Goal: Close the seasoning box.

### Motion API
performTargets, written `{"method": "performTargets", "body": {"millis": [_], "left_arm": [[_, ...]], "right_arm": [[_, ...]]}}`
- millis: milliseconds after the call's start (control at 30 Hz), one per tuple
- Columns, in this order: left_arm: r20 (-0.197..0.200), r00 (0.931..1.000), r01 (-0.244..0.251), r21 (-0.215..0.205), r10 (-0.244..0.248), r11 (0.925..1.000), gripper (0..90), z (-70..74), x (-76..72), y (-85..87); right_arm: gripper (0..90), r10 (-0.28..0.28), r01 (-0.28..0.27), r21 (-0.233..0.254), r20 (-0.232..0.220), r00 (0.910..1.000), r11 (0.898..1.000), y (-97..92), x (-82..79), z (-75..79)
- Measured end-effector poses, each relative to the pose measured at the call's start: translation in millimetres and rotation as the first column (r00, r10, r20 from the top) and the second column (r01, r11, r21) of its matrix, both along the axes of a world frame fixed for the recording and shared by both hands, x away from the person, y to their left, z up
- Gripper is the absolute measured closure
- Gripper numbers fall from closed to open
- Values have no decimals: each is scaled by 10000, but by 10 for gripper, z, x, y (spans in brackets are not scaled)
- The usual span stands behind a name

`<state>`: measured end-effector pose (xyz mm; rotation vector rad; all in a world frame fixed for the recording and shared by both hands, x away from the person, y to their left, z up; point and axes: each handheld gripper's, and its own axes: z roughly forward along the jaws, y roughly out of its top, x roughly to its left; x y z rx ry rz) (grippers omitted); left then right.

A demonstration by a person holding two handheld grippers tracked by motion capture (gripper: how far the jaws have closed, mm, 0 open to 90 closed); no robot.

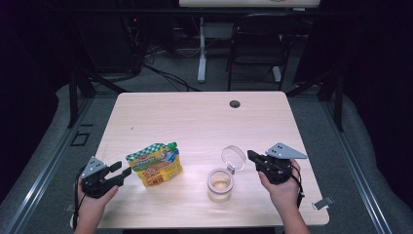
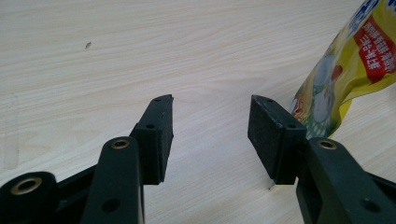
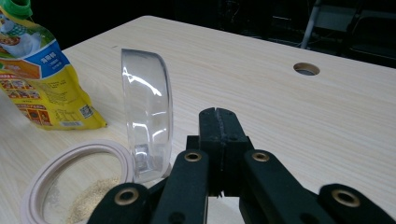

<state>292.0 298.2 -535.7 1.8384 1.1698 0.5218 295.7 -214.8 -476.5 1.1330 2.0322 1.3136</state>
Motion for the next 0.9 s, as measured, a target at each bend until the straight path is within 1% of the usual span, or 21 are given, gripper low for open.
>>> {"method": "performTargets", "body": {"millis": [100,267,333,500,900], "left_arm": [[-5,10000,36,2,-36,10000,506,0,1,-4],[25,10000,8,15,-8,10000,506,0,3,3],[67,10000,0,-41,0,10000,507,-4,4,5],[18,10000,20,16,-20,10000,506,-1,4,3],[32,10000,4,-21,-4,10000,505,-9,9,6]], "right_arm": [[900,48,-48,-78,-40,10000,10000,14,-1,-4],[900,165,-165,-63,-22,9999,9998,35,-6,-1],[900,192,-192,-31,-37,9998,9998,42,-12,3],[900,288,-287,-65,61,9996,9996,71,-22,12],[900,430,-430,-25,62,9991,9991,89,-47,36]]}}
